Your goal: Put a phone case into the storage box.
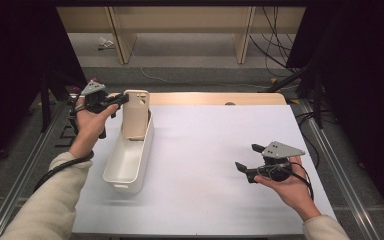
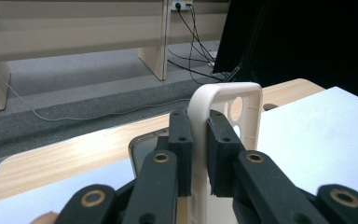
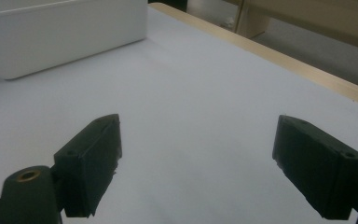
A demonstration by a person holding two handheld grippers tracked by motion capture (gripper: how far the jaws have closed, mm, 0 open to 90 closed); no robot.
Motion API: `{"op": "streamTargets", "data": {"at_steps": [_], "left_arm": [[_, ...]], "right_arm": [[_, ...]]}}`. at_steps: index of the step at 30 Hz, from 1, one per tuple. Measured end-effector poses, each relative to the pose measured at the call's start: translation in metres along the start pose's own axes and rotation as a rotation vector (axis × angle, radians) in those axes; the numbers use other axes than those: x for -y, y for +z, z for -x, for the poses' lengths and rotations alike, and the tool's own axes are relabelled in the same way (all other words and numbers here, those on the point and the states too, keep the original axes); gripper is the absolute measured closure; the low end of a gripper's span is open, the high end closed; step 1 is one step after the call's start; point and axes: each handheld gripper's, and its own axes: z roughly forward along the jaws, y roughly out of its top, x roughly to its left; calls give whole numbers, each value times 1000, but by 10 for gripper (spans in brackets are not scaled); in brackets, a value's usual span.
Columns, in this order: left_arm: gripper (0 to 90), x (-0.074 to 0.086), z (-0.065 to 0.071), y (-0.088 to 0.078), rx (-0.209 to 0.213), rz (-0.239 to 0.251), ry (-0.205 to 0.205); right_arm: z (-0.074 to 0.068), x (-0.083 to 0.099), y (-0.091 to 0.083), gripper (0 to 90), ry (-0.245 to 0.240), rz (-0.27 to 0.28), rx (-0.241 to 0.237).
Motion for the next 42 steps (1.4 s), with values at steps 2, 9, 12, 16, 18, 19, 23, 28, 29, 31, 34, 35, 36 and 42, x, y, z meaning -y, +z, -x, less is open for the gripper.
{"op": "streamTargets", "data": {"at_steps": [2, 9, 12, 16, 18, 19, 23, 28, 29, 31, 34, 35, 36, 42], "left_arm": [[817, 2, 0, 1, 2, -1, -3], [816, 11, -3, 5, 0, -15, -17], [816, 13, -5, 6, 0, -17, -25], [815, 17, -7, 8, -6, -32, -27], [815, 19, -8, 9, -9, -34, -32], [814, 20, -8, 9, -9, -34, -36], [814, 23, -10, 11, -9, -40, -43], [812, 25, -12, 14, -10, -48, -46], [812, 26, -12, 14, -10, -50, -45], [811, 26, -13, 15, -11, -56, -41], [804, 26, -14, 17, -15, -68, -36], [800, 27, -14, 17, -17, -74, -32], [797, 27, -14, 18, -21, -76, -30], [784, 27, -16, 19, -46, -92, -11]], "right_arm": [[0, 0, 0, 164, 2, 0, 0], [0, 0, 0, 164, 1, -2, -1], [0, 0, 0, 164, 1, -5, -1], [0, 0, 0, 164, 2, -5, -2], [0, 0, 0, 164, 2, -5, -1], [0, 0, 0, 164, 2, -6, -2], [0, 0, 0, 164, 3, -6, -3], [0, 1, 0, 164, 1, -7, -2], [0, 1, 0, 164, 1, -6, -2], [0, 1, 1, 165, 1, -6, -2], [0, 1, 1, 164, 1, -6, -2], [0, 1, 1, 165, 0, -6, -2], [0, 1, 1, 165, 0, -6, -3], [0, 0, 1, 165, 0, -6, -4]]}}
